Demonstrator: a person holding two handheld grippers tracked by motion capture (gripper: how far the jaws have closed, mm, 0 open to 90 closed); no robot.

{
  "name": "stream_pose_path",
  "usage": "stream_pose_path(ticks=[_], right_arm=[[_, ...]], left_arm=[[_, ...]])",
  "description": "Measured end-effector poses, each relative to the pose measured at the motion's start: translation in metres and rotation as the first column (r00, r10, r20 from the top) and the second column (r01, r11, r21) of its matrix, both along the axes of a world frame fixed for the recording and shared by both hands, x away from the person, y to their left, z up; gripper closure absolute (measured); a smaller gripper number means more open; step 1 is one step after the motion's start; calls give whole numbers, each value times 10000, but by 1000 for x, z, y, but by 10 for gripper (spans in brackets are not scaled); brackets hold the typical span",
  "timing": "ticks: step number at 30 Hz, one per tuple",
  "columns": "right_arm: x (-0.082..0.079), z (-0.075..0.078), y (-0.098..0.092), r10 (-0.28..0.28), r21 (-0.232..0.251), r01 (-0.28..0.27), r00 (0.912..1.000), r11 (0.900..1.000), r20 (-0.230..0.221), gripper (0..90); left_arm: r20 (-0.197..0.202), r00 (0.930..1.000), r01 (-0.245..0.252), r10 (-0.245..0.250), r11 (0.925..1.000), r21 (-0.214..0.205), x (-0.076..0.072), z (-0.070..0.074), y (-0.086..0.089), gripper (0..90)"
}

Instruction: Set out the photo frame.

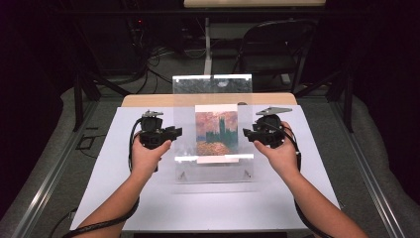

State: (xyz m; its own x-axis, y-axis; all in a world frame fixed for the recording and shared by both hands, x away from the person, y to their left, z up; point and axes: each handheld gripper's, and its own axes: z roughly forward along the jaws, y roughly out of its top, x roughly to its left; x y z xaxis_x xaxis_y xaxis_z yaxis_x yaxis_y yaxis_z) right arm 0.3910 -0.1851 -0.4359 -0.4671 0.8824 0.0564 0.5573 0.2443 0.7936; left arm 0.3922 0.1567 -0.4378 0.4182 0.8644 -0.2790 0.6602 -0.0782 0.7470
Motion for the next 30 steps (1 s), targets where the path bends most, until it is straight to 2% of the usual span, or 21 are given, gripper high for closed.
stream_pose_path(ticks=[13, 22, 25, 30], right_arm=[[-7, 2, -1, 23, -50, -22, 9999, 10000, 141, 600], [-18, 5, -4, 75, 225, -79, 9998, 9997, 177, 600], [-22, 6, -4, 127, 225, -131, 9997, 9997, 203, 600], [-30, 8, -4, 203, 124, -207, 9994, 9997, 297, 600]], left_arm=[[64, 10000, 12, -12, 10000, 25, -7, 2, 0, 672], [188, 9998, 88, -87, 9999, -77, -17, 4, 2, 686], [184, 9997, 159, -156, 9997, -200, -21, 5, 4, 695], [171, 9997, 203, -201, 9997, -122, -28, 7, 5, 702]])
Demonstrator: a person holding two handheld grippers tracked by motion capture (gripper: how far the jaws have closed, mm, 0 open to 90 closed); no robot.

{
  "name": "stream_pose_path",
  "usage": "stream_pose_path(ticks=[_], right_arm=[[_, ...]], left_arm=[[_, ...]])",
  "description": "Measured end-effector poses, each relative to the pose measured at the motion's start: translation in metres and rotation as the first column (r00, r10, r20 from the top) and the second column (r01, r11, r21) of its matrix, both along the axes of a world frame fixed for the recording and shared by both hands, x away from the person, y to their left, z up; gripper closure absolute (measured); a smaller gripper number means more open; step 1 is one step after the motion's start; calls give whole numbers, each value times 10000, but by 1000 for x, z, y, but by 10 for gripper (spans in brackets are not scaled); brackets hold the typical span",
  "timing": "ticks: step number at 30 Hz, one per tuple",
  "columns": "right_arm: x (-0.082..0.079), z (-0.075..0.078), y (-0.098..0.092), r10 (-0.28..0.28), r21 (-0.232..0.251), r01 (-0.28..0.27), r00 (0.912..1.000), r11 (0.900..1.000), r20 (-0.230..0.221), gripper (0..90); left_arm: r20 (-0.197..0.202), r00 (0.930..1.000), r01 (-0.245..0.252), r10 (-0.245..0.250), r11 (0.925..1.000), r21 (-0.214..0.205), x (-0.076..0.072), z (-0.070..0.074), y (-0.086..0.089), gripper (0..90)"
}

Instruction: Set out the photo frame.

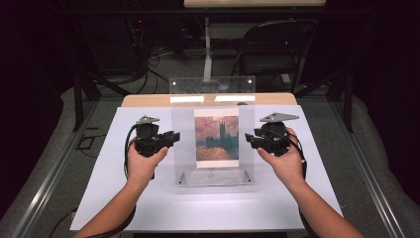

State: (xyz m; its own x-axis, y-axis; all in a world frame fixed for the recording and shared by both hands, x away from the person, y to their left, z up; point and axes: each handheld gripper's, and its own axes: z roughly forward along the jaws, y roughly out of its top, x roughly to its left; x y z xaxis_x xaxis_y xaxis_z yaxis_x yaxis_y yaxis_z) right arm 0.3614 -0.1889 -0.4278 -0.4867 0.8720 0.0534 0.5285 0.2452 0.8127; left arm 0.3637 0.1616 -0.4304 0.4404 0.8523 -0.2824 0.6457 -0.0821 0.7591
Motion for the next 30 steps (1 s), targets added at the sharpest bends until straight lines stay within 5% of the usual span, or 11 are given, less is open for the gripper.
stream_pose_path(ticks=[13, 30], right_arm=[[-22, 4, -2, 79, -22, -79, 9998, 10000, 180, 632], [-38, 10, -8, 259, -30, -260, 9992, 9997, -304, 725]], left_arm=[[201, 9997, 165, -172, 9992, 361, -21, 5, -2, 705], [157, 9978, 637, -648, 9961, 604, -41, 9, 1, 708]])
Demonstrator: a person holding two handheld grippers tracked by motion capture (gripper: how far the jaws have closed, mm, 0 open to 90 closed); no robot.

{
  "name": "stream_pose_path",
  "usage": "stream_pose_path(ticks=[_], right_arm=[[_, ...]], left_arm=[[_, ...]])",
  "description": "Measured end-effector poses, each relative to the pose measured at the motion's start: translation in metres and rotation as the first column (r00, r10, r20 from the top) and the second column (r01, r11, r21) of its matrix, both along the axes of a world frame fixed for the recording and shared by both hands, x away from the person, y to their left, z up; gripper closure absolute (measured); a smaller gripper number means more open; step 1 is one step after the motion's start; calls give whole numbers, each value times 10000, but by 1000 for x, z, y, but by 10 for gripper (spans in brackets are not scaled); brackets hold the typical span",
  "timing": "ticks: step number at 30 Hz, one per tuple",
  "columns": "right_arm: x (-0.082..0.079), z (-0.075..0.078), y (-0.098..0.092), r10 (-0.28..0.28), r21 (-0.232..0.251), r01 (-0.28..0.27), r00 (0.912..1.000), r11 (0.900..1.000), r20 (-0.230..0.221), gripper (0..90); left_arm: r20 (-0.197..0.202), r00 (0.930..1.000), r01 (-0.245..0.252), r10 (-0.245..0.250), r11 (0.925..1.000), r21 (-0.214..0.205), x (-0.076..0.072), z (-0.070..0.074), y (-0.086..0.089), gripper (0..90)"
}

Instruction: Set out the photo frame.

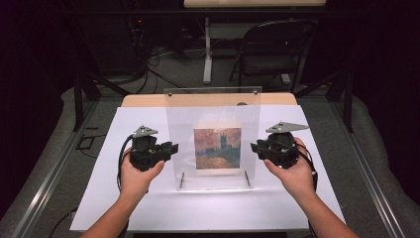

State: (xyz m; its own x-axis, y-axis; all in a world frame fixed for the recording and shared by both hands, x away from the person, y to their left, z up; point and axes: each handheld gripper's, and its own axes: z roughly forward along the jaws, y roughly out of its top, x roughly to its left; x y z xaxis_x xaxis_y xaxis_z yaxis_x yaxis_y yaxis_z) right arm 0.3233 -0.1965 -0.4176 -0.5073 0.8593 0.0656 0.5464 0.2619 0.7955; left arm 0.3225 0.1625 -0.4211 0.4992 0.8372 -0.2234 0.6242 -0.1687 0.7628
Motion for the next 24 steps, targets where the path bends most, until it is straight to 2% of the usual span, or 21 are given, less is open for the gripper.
stream_pose_path(ticks=[10, 18, 24], right_arm=[[-10, 0, -2, 149, 29, -149, 9999, 9999, -70, 743], [-24, -2, -6, 373, 197, -372, 9993, 9991, -51, 743], [-32, -4, -6, 358, 229, -363, 9992, 9991, 186, 743]], left_arm=[[-49, 9996, 273, -273, 9996, 33, -11, 0, 3, 705], [-123, 9990, 419, -423, 9987, -301, -23, -3, 8, 705], [-83, 9992, 377, -382, 9977, -556, -28, -7, 10, 715]])
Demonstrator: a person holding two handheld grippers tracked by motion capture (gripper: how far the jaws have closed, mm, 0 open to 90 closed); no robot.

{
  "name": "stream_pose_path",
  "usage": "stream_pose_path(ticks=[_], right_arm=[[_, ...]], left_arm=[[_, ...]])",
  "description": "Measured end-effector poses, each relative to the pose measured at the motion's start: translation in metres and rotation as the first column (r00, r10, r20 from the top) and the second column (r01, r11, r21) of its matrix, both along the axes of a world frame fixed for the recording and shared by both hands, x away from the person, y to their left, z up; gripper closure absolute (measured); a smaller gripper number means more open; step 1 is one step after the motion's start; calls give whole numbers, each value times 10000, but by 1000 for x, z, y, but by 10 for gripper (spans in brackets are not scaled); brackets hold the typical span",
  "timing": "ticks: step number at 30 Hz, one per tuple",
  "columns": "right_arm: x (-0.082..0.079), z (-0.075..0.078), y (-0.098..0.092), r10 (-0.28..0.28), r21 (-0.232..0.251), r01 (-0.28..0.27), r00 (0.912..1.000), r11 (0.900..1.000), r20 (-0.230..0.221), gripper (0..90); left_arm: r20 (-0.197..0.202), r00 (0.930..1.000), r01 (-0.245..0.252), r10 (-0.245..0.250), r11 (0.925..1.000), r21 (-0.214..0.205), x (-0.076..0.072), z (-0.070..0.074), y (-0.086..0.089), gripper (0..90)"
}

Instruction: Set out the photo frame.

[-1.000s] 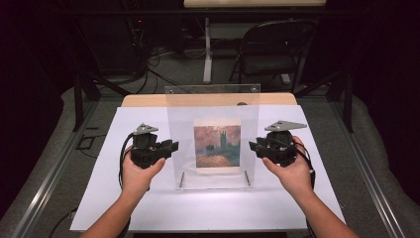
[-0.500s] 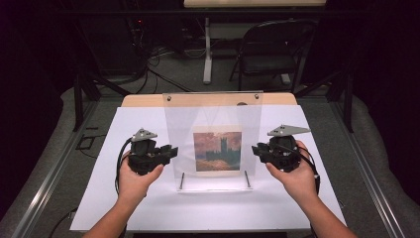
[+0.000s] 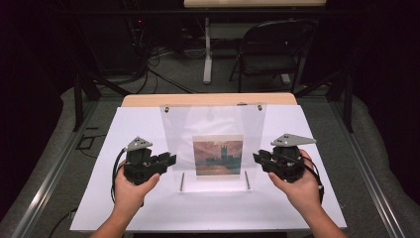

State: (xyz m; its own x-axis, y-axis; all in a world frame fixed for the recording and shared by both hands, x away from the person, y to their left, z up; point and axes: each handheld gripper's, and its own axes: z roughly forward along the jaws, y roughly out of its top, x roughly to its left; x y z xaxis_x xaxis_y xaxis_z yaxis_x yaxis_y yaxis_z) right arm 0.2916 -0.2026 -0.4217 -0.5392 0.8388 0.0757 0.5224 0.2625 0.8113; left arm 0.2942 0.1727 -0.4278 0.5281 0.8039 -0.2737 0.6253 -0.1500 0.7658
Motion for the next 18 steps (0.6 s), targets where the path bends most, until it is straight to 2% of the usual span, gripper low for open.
stream_pose_path(ticks=[5, 11, 18], right_arm=[[2, -2, -1, -63, 340, 68, 9999, 9994, -143, 743], [3, -2, -3, 1, 412, 5, 9999, 9992, -164, 741], [4, -2, -6, 132, 670, -108, 9993, 9977, -359, 731]], left_arm=[[-65, 10000, -72, 71, 9999, -142, 2, -2, 1, 716], [-18, 10000, -6, 6, 9999, -114, 2, -2, 2, 717], [-133, 9999, 68, -72, 9995, -313, 1, -2, 4, 718]])
